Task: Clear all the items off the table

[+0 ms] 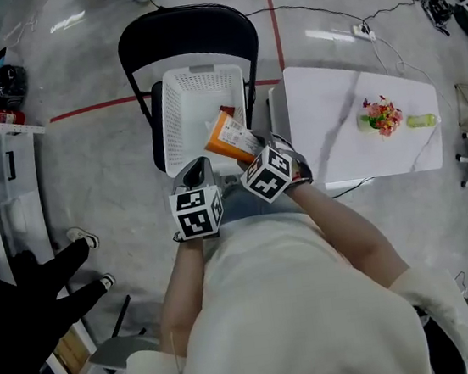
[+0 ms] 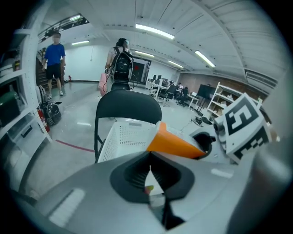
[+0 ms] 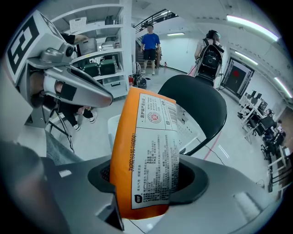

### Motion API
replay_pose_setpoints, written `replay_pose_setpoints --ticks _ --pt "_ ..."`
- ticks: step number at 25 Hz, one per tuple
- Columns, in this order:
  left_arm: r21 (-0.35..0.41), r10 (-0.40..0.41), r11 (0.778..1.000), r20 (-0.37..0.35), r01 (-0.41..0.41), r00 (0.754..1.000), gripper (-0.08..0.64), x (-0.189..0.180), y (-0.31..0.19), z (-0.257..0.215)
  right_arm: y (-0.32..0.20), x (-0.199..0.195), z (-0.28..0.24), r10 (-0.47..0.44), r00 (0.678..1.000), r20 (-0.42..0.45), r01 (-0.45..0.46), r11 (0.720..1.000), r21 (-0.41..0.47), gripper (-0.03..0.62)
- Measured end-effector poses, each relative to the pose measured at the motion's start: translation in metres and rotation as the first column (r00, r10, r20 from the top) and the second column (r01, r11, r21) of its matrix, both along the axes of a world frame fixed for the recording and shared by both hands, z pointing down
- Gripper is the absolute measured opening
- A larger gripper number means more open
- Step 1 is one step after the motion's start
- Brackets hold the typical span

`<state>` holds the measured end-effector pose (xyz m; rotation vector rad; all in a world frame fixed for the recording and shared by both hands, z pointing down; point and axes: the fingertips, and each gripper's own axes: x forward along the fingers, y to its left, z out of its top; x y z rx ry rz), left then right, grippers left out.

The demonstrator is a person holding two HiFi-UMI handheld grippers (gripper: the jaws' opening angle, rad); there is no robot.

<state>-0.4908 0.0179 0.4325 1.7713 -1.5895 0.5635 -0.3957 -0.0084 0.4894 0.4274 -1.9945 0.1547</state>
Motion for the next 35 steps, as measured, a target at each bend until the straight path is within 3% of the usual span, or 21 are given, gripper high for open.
replay_pose_setpoints --ticks 15,31,33,35 --pt "-0.036 -0.09 0.995 -0.02 0.089 0.996 0.009 -0.037 0.0 0.024 0.003 -0.048 0.03 -0.088 0.996 -0.021 0.087 0.995 -0.056 0.281" --pt "-0.082 -0.123 0.989 -0.032 0.12 0.992 0.009 -0.06 -0.003 0.054 -0.001 -0.068 0.071 -0.095 0.994 -0.051 0.088 0.989 -0.123 0.286" --pt "-0.083 -0.121 0.99 -0.035 0.118 0.992 0.009 -0.06 -0.005 0.055 -0.002 -0.07 0.073 -0.089 0.995 -0.045 0.083 0.989 -0.122 0.324" --pt "-0.087 -0.116 0.99 -0.035 0.113 0.993 0.009 -0.061 -0.005 0.055 -0.002 -0.072 0.072 -0.086 0.996 -0.032 0.082 0.989 -0.123 0.408"
